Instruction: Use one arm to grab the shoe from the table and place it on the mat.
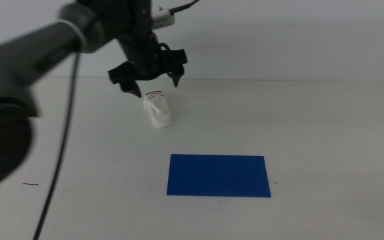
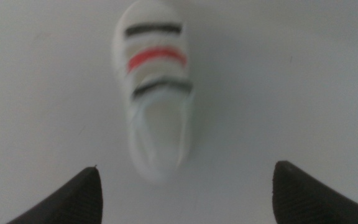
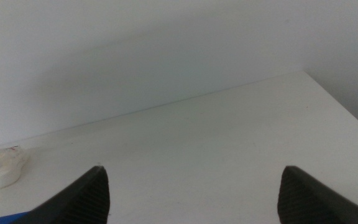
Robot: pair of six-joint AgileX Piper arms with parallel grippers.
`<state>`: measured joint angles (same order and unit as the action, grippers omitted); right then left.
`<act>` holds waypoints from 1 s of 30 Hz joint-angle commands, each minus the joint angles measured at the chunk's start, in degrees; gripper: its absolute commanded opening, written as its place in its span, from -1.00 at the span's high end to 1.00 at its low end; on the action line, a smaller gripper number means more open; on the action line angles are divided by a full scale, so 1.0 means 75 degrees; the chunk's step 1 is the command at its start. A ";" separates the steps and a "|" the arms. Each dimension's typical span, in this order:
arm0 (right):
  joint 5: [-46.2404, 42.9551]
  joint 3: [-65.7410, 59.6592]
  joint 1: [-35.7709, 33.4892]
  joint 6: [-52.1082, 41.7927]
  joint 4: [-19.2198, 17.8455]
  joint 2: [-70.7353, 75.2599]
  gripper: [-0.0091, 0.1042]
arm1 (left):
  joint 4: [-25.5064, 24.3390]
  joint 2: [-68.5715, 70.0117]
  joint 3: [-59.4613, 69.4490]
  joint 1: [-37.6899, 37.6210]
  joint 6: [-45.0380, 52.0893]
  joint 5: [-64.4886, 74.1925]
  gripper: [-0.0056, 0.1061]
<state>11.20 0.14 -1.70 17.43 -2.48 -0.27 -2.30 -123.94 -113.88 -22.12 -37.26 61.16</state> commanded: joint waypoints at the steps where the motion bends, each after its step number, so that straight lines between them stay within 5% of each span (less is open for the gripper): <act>1: -0.0073 -0.0019 0.0000 -0.0027 -0.0043 0.0036 -0.56 | -0.0126 -0.0702 -0.0965 -0.0015 0.0023 0.0287 -0.78; 8: -0.0073 -0.0019 0.0000 -0.0027 -0.0043 0.0036 -0.56 | -0.0576 -0.2197 -0.2736 0.0067 -0.0516 0.0897 -0.78; 18: -0.0073 -0.0019 0.0000 -0.0027 -0.0043 0.0036 -0.56 | -0.0054 -0.2771 -0.2944 0.0363 -0.0235 0.0465 -0.63; 21: -0.0073 -0.0019 0.0000 -0.0027 -0.0043 0.0036 -0.56 | -0.0203 -0.2771 -0.2944 0.0376 -0.0446 0.0423 -0.32; 26: -0.0073 -0.0019 0.0000 -0.0027 -0.0043 0.0036 -0.56 | 0.0119 -0.2755 -0.2984 0.0439 -0.0453 0.0962 0.59; 30: -0.0073 -0.0019 0.0000 -0.0027 -0.0043 0.0036 -0.56 | 0.0146 -0.2252 -0.3000 0.0344 -0.0191 0.1174 0.93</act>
<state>11.20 0.14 -1.70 17.43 -2.48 -0.27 -1.52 -143.94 -135.90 -19.15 -39.54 69.48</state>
